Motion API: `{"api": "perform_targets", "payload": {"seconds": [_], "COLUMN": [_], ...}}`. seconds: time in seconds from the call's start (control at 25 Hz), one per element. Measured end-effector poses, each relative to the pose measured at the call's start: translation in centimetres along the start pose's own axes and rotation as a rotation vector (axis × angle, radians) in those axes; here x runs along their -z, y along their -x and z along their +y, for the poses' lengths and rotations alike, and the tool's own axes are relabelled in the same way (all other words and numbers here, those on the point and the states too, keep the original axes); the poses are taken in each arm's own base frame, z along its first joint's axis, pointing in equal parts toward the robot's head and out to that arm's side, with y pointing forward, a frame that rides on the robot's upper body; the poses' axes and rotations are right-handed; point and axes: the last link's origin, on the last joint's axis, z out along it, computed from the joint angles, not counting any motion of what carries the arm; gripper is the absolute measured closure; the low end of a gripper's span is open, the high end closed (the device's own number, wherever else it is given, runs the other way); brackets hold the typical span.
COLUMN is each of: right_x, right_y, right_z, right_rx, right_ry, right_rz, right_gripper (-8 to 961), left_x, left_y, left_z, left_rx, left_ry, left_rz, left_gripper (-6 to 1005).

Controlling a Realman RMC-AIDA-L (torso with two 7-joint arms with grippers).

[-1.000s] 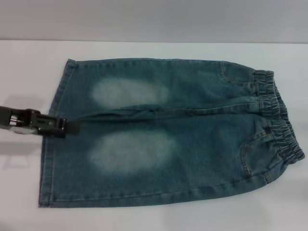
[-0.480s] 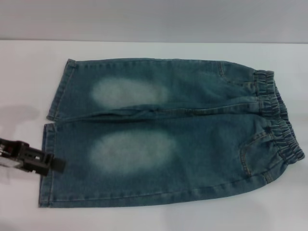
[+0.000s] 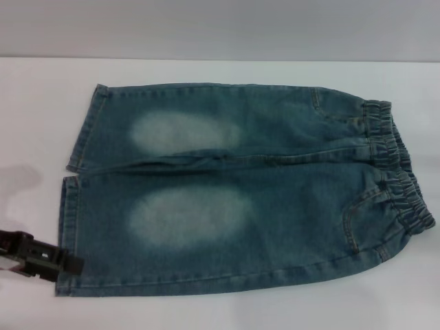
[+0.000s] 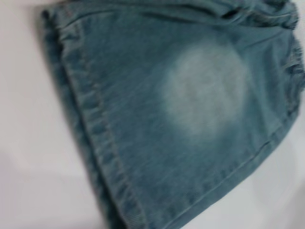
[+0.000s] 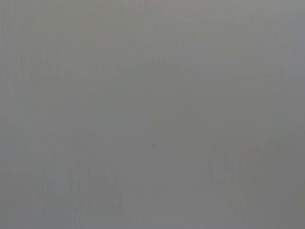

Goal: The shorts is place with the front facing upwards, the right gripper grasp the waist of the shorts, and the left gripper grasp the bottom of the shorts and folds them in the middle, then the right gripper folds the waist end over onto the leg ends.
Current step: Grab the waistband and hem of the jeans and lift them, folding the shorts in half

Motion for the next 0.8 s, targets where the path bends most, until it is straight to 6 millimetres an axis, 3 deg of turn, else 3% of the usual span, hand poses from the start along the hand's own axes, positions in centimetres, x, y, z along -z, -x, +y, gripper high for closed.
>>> {"api": "perform_targets", "payload": {"seconds": [0.32,0.8], "right_x": [-0.8,-0.9], "right_y": [-0.3,-0.3], "right_z": [0.6,0.7], "right_rx": [-0.005,-0.005], "right_ry": [0.011,0.013], "right_rz": [0.024,0.028], "right_gripper": [352,351], "left_x": [-1.6,-1.4], "left_y": [0.6,0.3], "left_z": [-0.8,-1.3], "left_rx": [0.018,0.020], "left_ry": [-0.060,-0.095], "left_rz": [-0.058,-0.046], "left_gripper": [156,155]}}
